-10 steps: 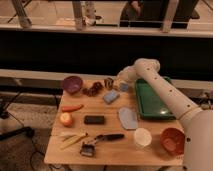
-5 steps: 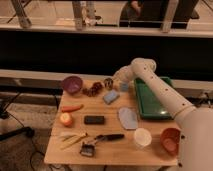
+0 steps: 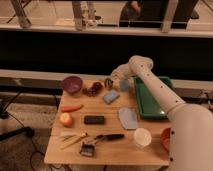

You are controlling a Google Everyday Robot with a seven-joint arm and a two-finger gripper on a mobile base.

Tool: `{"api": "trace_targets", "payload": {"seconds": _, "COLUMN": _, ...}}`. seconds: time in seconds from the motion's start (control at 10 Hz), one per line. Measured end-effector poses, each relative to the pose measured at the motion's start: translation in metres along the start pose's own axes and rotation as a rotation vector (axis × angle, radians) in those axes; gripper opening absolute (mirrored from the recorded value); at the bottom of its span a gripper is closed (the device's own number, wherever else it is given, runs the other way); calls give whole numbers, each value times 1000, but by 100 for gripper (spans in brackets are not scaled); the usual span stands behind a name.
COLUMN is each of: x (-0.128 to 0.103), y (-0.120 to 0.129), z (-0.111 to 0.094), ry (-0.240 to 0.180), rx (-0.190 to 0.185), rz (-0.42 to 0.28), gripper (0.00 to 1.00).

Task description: Place fork in metal cup

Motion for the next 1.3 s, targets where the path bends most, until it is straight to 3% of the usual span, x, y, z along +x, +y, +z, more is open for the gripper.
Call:
{"api": "trace_targets", "payload": {"seconds": 0.3, "x": -1, "y": -5, "z": 15, "ry": 29, "rx": -7, "rz": -61, "gripper": 0}}
{"api": "trace_targets", "payload": {"seconds": 0.5, "x": 8, "y": -1, "z": 25, "ry": 84, "rx": -10, "rz": -101, "gripper": 0}}
{"api": "trace_targets", "payload": {"seconds": 0.9, "x": 25, "y": -8, "z": 30, "ry": 175, "rx": 9, "rz": -139, "gripper": 0}}
{"api": "trace_targets", "payload": {"seconds": 1.3, "x": 30, "y": -20, "z": 29, "ry": 226, "rx": 36, "rz": -181, "gripper": 0}}
